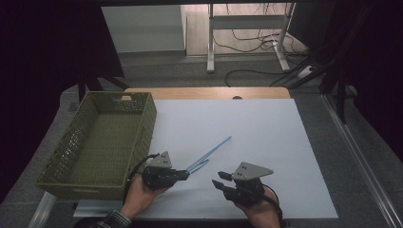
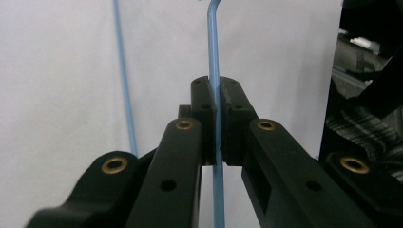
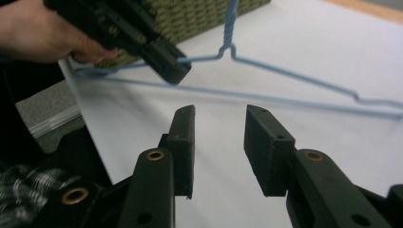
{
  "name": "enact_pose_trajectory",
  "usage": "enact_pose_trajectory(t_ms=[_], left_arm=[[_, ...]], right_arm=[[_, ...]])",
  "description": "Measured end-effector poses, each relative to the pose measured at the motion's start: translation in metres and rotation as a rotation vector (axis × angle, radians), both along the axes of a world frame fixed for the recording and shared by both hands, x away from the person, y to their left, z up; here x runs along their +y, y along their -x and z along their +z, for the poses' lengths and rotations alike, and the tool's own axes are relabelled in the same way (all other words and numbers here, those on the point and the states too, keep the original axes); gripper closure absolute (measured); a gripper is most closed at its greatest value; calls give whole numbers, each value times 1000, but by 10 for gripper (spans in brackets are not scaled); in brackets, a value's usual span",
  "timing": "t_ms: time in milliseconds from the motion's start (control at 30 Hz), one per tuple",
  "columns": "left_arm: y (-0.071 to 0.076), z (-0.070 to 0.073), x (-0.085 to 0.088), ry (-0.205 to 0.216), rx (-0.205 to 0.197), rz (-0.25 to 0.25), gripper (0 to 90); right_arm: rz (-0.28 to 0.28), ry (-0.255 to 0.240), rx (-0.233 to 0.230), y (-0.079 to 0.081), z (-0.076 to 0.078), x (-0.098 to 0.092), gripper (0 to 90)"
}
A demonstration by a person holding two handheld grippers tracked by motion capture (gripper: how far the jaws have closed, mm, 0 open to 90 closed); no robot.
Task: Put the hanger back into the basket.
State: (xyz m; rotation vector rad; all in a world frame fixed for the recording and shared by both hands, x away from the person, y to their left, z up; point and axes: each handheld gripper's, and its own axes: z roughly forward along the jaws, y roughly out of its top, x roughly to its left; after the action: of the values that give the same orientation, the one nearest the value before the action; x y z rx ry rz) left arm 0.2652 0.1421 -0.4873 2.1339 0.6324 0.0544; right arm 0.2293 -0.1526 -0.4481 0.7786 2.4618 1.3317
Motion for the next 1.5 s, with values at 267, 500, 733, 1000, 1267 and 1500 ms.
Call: enact_pose_trajectory(t_ms=[267, 500, 733, 1000, 1267, 1500], left_arm=[[-2, 3, 6, 129, 51, 8, 872], [0, 4, 3, 159, 61, -8, 871], [4, 5, -4, 148, 51, -31, 865], [12, 30, -21, -32, -72, 4, 650], [-9, 42, -26, -62, 62, -21, 779], [-13, 36, -29, -58, 149, -44, 855]], right_arm=[[-3, -40, -48, -17, 16, 16, 605], [-15, -72, -87, -30, 22, 36, 627], [-25, -75, -124, -31, 21, 46, 847], [-76, -14, -111, -30, 28, 52, 852], [-66, 10, -102, -30, 30, 55, 852], [-54, 1, -100, -29, 32, 55, 851]])
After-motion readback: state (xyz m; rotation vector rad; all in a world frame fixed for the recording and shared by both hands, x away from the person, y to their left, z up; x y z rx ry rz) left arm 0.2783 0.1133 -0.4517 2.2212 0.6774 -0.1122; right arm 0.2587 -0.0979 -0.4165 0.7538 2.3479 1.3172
